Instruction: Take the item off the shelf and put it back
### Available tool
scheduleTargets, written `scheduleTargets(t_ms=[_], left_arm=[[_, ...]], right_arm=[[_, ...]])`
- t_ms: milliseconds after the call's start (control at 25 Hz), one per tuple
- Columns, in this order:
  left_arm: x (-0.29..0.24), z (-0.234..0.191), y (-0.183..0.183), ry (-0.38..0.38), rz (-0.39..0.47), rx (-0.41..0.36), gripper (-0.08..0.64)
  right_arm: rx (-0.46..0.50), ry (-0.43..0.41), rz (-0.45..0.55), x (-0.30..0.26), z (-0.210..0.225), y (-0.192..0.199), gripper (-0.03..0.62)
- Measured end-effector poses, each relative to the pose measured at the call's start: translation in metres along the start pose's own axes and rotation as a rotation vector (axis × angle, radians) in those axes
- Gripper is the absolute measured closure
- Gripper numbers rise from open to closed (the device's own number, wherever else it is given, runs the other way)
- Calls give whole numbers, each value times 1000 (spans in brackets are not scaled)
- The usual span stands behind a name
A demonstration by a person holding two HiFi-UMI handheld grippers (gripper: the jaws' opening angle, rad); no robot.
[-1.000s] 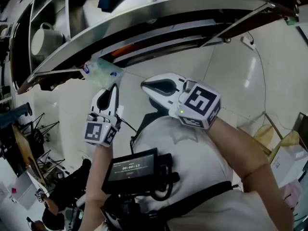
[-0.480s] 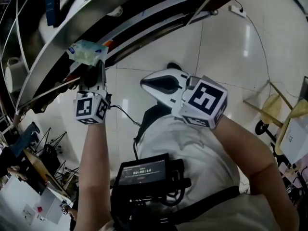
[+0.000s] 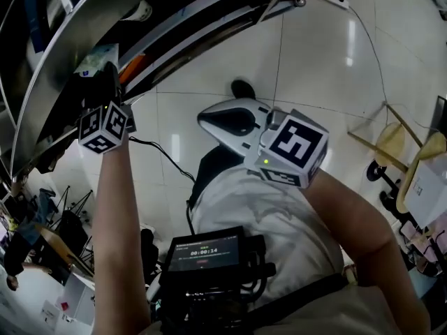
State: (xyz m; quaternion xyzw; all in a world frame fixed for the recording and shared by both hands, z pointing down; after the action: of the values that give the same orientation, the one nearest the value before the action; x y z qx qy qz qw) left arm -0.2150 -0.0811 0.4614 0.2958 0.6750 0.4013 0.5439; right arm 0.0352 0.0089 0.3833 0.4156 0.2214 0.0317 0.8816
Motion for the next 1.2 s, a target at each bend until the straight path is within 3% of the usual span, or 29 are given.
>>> scheduleTargets(t_ms=[360,640,960,1000,1200], left_arm=[[-25,-11,8,-17,-29,21,533],[-23,-13,16,-35,-64,7,397],[3,-4,17,-68,-48,16,397],[9,0,19,-69,-49,18,399],[46,31,36,-37,-63,28,552]], right_arm=[[-22,29,-1,5,15,-2,586],[-19,15,-5,1,13,-4,586],[8,-16,-8,2,5,-6,586],[13,-21,-7,2,3,-7,586],[51,-59,-7,0,-9,-16,586]])
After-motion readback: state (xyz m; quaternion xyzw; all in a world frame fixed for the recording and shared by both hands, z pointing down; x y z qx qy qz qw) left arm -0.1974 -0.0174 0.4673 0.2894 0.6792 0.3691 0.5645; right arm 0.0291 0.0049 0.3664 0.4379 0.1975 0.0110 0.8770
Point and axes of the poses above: the fingertips, and each gripper's own axes: x backward along the fingers, z to its right, y out of its underside, the point moved 2 cm from there along x, backward along the fingers, and after that the axes turned 13 degrees about y, right-handed, at the moved point
